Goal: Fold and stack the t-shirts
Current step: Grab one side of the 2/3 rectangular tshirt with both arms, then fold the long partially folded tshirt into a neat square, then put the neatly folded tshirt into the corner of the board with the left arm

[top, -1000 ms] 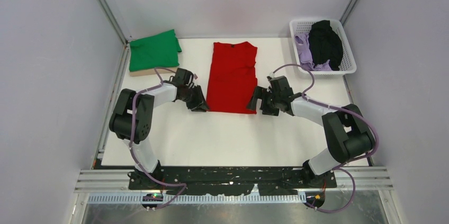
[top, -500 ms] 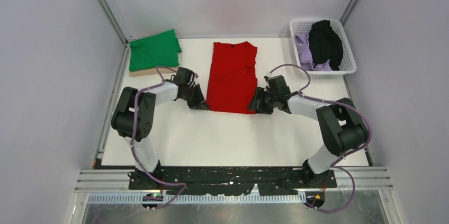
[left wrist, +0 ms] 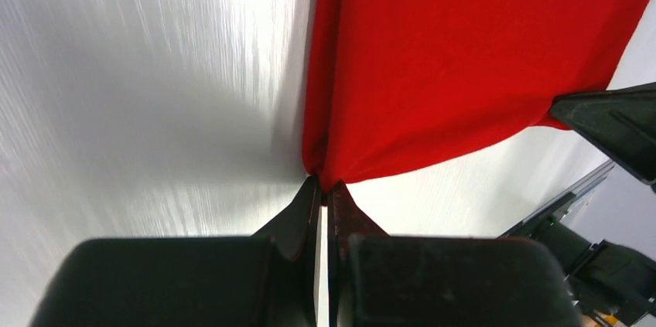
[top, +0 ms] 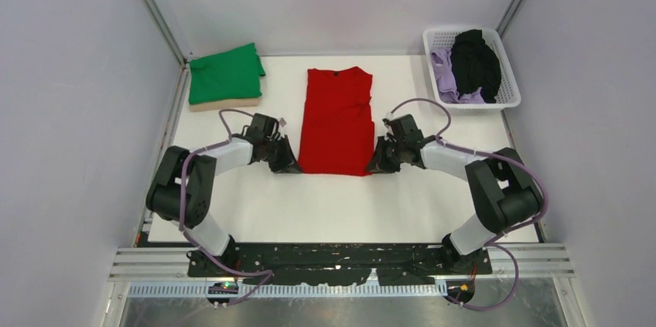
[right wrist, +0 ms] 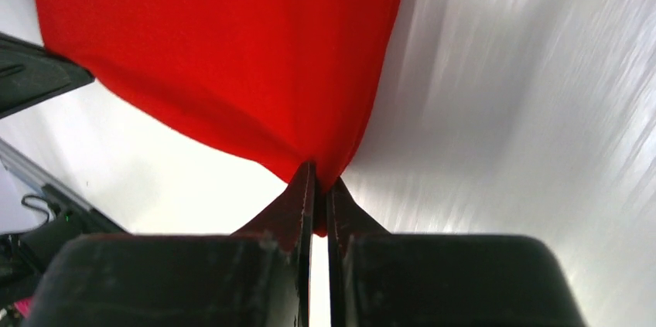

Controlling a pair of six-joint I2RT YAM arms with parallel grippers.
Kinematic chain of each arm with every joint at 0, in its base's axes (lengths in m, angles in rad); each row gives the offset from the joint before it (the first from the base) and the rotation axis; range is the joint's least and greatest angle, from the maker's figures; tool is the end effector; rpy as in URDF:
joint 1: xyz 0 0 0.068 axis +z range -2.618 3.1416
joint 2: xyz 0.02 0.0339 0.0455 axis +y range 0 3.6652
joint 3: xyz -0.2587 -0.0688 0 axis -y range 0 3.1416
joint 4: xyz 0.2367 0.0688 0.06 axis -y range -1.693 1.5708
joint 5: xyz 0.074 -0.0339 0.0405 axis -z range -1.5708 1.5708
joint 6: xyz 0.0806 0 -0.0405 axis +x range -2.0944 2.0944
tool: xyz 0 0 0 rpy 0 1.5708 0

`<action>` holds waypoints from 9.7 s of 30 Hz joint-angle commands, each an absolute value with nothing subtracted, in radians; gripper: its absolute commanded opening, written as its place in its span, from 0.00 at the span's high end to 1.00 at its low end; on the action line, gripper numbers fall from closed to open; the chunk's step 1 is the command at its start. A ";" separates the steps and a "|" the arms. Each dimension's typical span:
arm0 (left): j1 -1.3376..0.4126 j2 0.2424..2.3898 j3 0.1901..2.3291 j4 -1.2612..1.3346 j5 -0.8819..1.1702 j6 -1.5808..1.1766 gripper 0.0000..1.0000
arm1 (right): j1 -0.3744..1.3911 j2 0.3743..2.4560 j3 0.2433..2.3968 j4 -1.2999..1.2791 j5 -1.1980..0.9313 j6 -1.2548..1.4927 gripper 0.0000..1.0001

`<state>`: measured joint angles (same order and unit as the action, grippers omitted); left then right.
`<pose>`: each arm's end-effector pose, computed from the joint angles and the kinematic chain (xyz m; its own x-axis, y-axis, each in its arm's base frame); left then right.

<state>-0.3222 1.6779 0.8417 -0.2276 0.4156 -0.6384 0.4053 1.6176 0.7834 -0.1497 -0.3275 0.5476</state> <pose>0.2957 -0.1330 0.1061 -0.9494 -0.2578 -0.1796 -0.1122 0.8120 -0.5728 0.2827 0.1495 0.1117 -0.9329 0.1362 -0.3333 -0.0601 0.8539 0.5170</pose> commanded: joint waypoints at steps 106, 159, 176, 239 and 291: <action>-0.344 2.319 1.878 -0.614 0.484 -0.806 0.00 | 0.200 2.031 1.127 0.117 -0.545 0.714 0.05; -0.665 1.924 1.189 -0.507 0.118 -0.736 0.58 | 0.231 0.680 0.596 -0.352 0.238 0.388 0.05; -0.721 1.983 1.653 -0.963 -0.493 -0.539 1.00 | 0.225 0.655 0.568 -0.317 0.281 0.376 0.05; -0.229 2.185 2.335 -0.519 -0.710 0.282 1.00 | 0.189 0.684 0.453 -0.205 0.590 0.358 0.04; 0.095 2.390 2.354 -0.342 -0.603 0.090 0.56 | 0.189 0.793 0.502 -0.236 0.653 0.348 0.05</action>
<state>0.0708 2.4180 2.3569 -0.4511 -0.5301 0.1070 0.1921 0.7990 0.4484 -0.2634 0.6109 0.3492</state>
